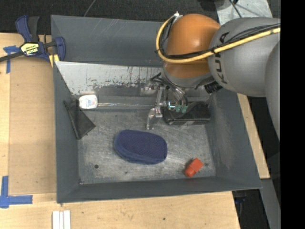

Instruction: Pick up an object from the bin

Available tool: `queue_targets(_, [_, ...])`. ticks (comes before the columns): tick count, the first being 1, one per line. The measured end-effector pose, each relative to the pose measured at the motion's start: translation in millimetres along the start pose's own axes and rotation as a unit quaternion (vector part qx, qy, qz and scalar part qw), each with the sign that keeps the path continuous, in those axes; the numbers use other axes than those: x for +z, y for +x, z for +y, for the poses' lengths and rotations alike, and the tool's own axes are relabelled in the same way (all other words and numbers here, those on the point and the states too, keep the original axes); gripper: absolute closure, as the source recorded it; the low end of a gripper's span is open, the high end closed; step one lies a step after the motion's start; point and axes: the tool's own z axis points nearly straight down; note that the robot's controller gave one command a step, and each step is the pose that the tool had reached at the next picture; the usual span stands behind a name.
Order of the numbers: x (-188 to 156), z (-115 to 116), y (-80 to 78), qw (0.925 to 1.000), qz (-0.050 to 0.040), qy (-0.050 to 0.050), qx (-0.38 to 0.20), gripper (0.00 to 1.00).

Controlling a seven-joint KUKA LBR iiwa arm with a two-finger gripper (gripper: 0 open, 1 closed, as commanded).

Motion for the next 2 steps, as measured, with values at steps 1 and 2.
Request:
queue_targets(1, [79.1, 24.7, 21.4, 0.9919, -0.0102, 0.000, -0.127, 0.00])
queue_targets(2, [80.1, 24.1, 23.9, 0.9920, -0.0024, 0.000, -0.127, 1.00])
